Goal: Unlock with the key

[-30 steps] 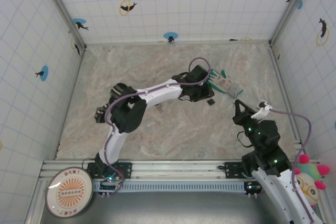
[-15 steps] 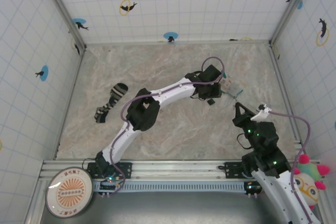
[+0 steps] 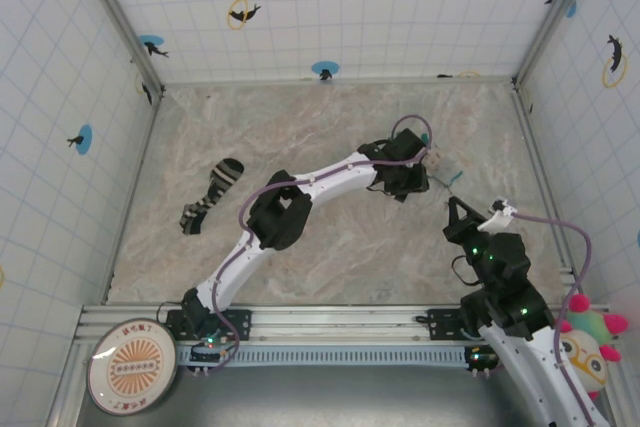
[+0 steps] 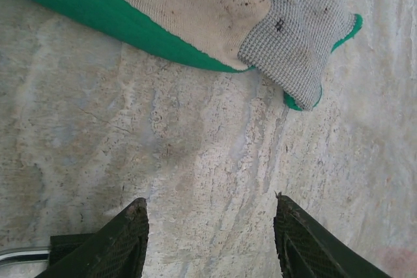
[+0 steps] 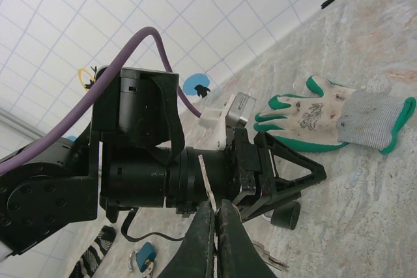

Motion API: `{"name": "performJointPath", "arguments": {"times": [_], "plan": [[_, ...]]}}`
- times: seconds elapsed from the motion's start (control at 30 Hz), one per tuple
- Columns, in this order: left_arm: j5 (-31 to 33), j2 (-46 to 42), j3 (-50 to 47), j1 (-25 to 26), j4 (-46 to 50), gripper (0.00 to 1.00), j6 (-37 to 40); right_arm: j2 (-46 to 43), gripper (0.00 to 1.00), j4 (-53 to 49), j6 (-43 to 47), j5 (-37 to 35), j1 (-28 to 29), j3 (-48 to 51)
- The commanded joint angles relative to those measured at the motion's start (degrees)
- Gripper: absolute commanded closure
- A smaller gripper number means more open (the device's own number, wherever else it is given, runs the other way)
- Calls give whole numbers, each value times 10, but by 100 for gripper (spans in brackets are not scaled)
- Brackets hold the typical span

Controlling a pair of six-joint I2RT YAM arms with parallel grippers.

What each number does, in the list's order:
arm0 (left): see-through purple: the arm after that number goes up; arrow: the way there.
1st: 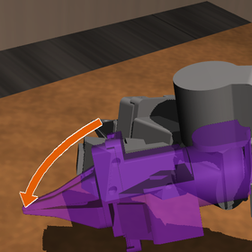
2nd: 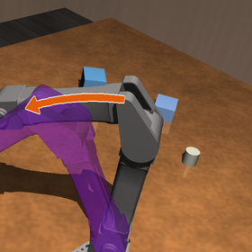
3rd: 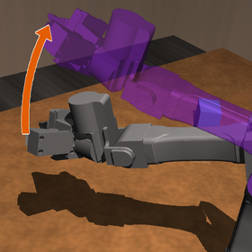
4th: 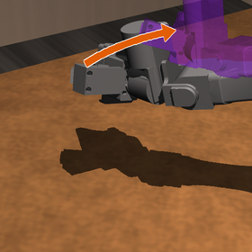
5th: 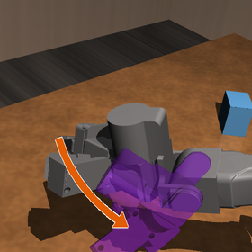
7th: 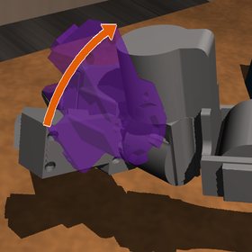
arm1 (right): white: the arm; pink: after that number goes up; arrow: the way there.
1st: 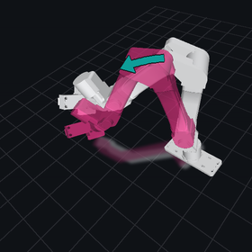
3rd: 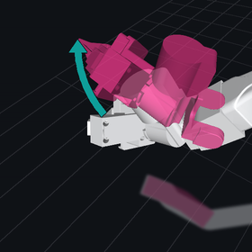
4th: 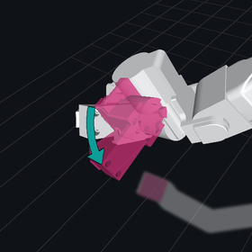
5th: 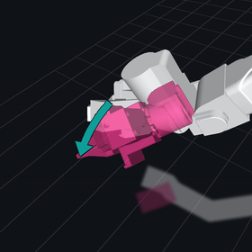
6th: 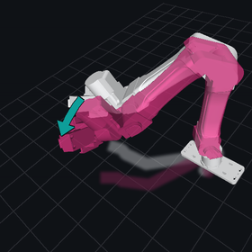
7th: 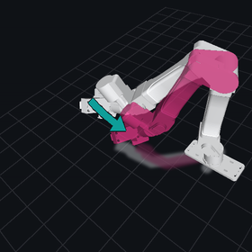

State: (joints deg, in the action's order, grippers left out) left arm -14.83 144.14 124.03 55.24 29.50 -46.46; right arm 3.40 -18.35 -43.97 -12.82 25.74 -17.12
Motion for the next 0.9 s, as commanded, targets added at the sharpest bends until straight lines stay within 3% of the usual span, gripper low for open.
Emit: {"name": "performJointPath", "arguments": {"times": [0.0,0.33,0.6,0.87], "plan": [[-15,11,-9,4,4,48,0,-10,100,-4,-3,-13,-4,8],[18,-42,-99,3,14,49,15,-9,100,7,-13,-16,-4,15],[51,-136,-219,-2,-8,49,20,-9,100,17,-20,-11,-4,22],[82,-180,-258,-8,-5,49,40,-8,100,29,-30,-6,-4,32]]}}
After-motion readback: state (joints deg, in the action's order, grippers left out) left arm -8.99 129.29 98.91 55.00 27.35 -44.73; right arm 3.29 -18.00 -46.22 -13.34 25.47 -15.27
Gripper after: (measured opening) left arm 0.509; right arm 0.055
